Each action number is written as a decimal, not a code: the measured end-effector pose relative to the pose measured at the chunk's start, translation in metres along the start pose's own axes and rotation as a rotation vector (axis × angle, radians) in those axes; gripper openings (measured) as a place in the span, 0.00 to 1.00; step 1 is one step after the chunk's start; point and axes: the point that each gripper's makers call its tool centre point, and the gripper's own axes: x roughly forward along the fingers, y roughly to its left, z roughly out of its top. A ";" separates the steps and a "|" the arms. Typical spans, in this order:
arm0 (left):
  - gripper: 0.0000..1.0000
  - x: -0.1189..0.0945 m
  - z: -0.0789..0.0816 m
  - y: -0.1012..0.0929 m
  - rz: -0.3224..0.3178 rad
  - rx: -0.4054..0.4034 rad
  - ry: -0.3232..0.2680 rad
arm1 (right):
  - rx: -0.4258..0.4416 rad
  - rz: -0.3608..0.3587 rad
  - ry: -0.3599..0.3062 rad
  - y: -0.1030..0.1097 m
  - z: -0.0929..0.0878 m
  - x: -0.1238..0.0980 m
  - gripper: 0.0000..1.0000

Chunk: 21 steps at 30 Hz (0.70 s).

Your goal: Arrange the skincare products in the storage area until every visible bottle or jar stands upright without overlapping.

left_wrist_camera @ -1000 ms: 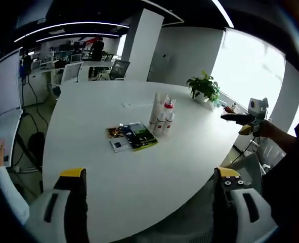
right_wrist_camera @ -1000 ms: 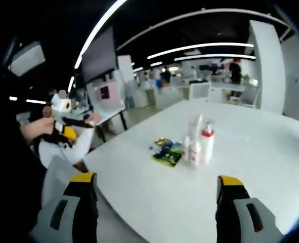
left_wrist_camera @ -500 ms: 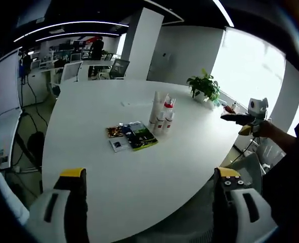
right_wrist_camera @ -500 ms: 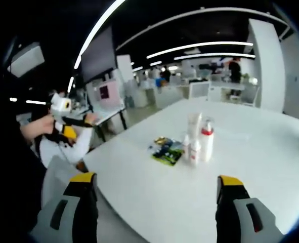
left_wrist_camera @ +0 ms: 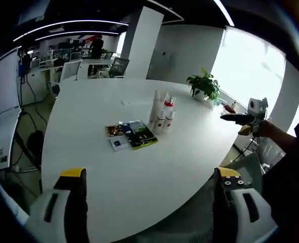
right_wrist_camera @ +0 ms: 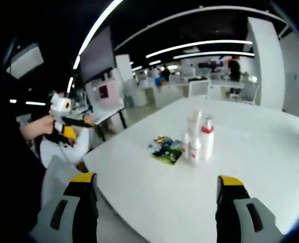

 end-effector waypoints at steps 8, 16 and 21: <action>0.99 0.003 -0.002 0.001 -0.005 0.001 0.010 | 0.002 0.000 0.004 -0.001 0.000 0.001 0.99; 0.99 0.006 -0.001 0.004 -0.006 0.004 0.012 | 0.006 0.000 0.009 -0.003 -0.001 0.002 0.99; 0.99 0.006 -0.002 0.005 -0.006 0.002 0.015 | 0.007 0.000 0.011 -0.003 -0.002 0.003 0.99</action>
